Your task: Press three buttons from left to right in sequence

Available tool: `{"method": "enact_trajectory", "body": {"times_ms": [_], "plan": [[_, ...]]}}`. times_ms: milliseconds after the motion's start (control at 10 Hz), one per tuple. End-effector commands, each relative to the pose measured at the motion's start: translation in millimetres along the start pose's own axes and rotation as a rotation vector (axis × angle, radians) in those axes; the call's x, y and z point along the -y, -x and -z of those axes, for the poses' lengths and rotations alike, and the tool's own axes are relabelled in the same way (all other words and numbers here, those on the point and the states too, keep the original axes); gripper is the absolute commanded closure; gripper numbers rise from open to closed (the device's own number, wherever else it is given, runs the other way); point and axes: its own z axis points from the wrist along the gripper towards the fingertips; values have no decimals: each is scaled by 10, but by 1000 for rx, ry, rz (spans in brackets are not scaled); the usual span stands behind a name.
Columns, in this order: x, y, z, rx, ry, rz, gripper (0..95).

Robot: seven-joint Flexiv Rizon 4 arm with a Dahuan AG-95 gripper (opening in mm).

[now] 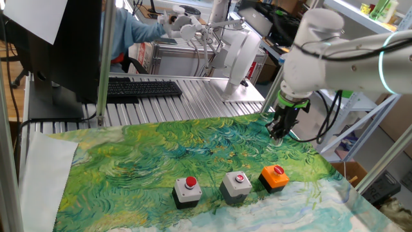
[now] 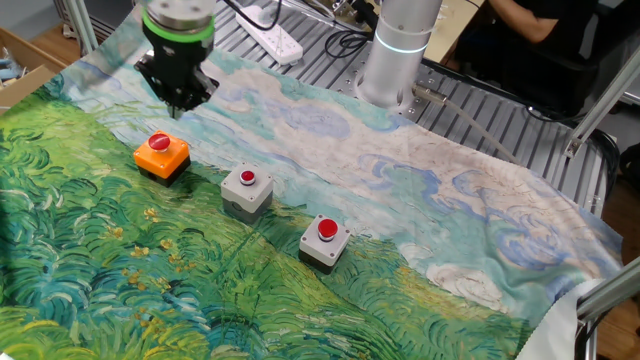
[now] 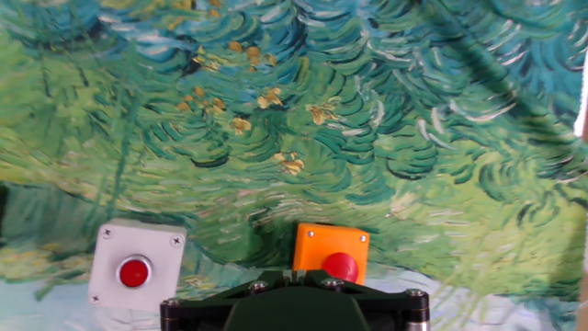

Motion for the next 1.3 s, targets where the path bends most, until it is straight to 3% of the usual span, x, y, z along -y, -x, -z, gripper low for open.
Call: {"method": "enact_trajectory", "body": {"times_ms": [100, 300, 400, 600, 700, 1300], "plan": [[0, 3, 3, 34, 133, -30, 950], [-1, 2, 4, 32, 153, -65, 950], [-1, 2, 4, 35, 184, -90, 950], [-1, 2, 4, 48, 257, -116, 950], [-2, 1, 3, 53, 329, -140, 950], [-13, -8, -7, 54, 311, -113, 950]]}}
